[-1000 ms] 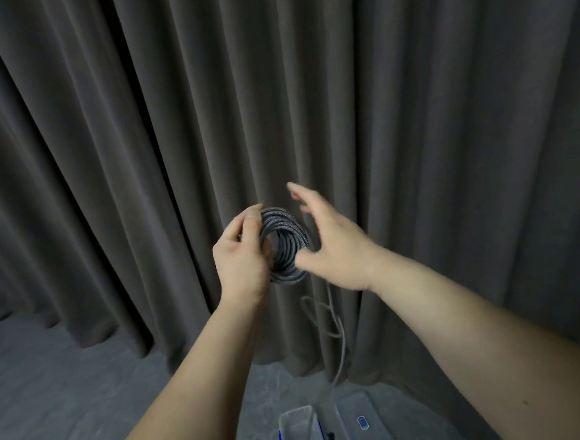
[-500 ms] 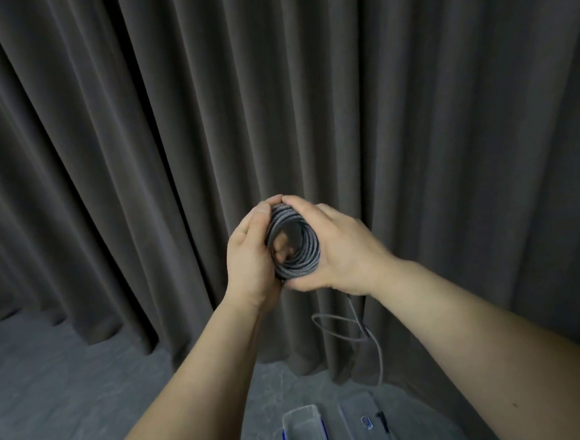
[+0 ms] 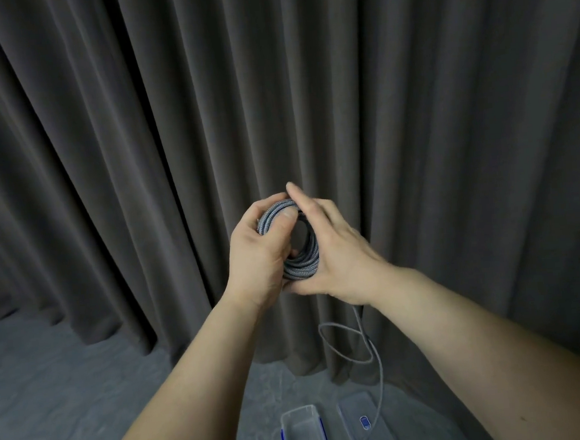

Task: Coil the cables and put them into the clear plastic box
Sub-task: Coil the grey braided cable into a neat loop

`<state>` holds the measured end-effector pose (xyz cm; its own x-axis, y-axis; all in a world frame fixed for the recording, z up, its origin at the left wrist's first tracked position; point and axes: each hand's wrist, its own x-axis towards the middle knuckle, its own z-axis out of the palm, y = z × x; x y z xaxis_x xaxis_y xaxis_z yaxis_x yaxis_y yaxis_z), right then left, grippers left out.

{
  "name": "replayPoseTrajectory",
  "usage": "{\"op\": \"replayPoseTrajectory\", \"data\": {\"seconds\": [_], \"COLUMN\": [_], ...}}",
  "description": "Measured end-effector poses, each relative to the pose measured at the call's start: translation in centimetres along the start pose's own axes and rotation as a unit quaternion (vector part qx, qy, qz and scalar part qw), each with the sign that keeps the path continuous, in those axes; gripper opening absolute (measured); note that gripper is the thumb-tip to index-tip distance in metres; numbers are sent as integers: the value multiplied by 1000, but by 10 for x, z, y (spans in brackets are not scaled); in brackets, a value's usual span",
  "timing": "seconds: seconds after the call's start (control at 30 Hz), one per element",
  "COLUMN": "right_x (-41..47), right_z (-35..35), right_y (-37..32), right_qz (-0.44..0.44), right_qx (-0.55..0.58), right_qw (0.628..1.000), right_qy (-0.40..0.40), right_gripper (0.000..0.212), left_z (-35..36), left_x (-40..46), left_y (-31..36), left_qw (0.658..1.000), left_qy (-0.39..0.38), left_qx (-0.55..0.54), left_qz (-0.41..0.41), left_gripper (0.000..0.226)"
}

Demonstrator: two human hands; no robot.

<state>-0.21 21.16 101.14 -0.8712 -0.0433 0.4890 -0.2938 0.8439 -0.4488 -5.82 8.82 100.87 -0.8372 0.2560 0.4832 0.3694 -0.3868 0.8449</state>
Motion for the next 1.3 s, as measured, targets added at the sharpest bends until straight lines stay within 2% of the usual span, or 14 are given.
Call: {"op": "replayPoseTrajectory", "data": {"seconds": [0.13, 0.27, 0.47, 0.6, 0.67, 0.77, 0.87, 0.93, 1.03, 1.3], "right_x": [0, -1, -2, -6, -6, -7, -6, -4, -4, -5], "right_z": [7, 11, 13, 20, 16, 4, 1, 2, 2, 3], "right_y": [-1, -1, 1, 0, -2, -8, -15, -16, -15, -17], "right_qz": [11, 16, 29, 45, 35, 10, -3, -4, 8, 15], "right_qx": [-31, -21, 61, 101, 81, -46, -164, -169, -116, -103], "right_qw": [999, 997, 992, 990, 994, 999, 986, 986, 993, 994], "right_qy": [43, 69, 102, 92, 62, -21, -24, 0, 7, 18], "right_gripper": [114, 108, 108, 111, 116, 130, 133, 130, 128, 112], "left_z": [5, 13, 4, 6, 6, 2, 2, 4, 5, 5], "left_x": [-5, -11, -17, -16, -15, -10, -7, -8, -13, -20], "left_y": [-1, 0, -1, 0, 3, 5, 11, 15, 14, 12], "left_qw": [991, 983, 994, 987, 986, 988, 991, 993, 995, 991], "left_qy": [66, 122, 23, 72, 91, 97, 86, 78, 67, 62], "left_qx": [101, 117, 102, 143, 140, 119, 93, 76, 69, 119], "left_qz": [52, 73, 27, 19, 23, -2, -36, -42, -36, -17], "left_gripper": [16, 16, 40, 33, 25, 19, 17, 17, 15, 20]}}
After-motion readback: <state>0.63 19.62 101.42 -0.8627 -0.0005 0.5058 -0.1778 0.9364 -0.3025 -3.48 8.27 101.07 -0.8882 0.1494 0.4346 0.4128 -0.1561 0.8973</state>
